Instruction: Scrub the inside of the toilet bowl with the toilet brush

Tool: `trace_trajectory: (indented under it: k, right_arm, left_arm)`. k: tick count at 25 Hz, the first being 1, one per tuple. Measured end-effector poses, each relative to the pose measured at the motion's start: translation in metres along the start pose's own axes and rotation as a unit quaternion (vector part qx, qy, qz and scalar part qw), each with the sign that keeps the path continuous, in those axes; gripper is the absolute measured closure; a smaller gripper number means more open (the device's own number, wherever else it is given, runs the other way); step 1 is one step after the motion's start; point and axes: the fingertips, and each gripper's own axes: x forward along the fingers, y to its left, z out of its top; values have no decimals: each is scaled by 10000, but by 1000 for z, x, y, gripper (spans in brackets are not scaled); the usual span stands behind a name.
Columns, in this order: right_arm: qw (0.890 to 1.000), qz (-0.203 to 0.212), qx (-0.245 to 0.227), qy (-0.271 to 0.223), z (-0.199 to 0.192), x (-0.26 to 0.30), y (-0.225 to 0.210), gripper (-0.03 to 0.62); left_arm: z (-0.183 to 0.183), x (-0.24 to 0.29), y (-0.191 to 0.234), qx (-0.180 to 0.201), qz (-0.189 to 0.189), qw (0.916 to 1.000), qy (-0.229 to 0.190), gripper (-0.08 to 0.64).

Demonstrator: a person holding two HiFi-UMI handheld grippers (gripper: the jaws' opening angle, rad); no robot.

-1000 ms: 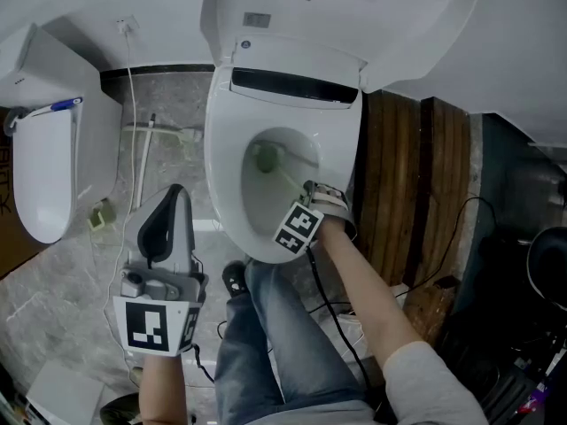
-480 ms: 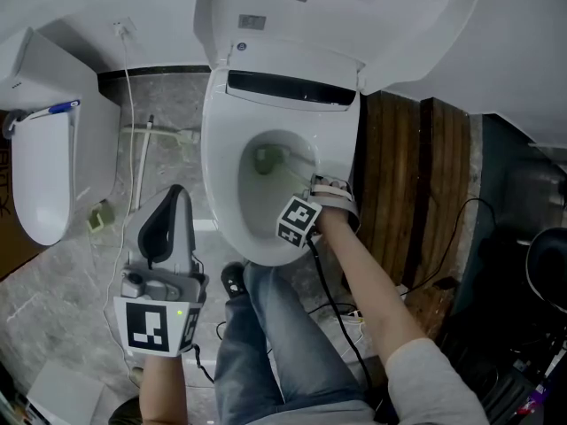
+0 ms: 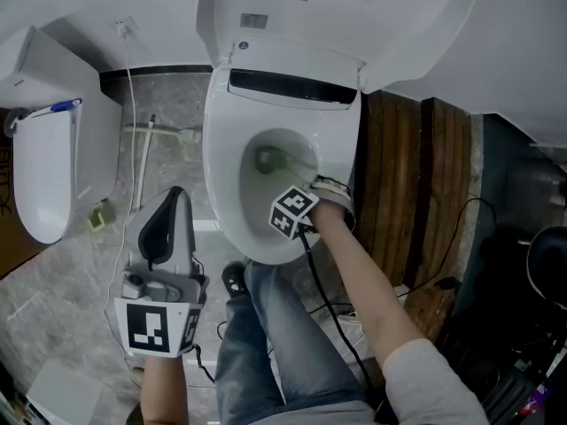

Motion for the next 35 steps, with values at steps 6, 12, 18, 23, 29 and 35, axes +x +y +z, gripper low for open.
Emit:
trace_trajectory:
  k: [6,12,18,23,29,35]
  right_arm:
    - [9969,664,320,276,0,-3,26,517]
    - [9840,1342,1166,120,9,-9,54,517]
    - [9312,2404,2727,-246,22,-22,80,516]
    - [8591,3158,3998,-490,34,-35,102,514]
    - [7540,4037,5100,-922,59,-57,129,535]
    - [7363,3729,5483,-1349,69,-65,134,540]
  left_arm:
    - [-2,-8,3,-7,48,10000,16,557]
    - [-1,-15,7,-30,56,10000,-14,557]
    - [-1,-23,8,-67,-4,10000,-43,557]
    - [-4,-33,9,-86,-98,9999,-35,557]
    - [-7,-47,10,-46,-190,9998,-32,557]
    - [-4,-61,13,20,-262,9996,-96,557]
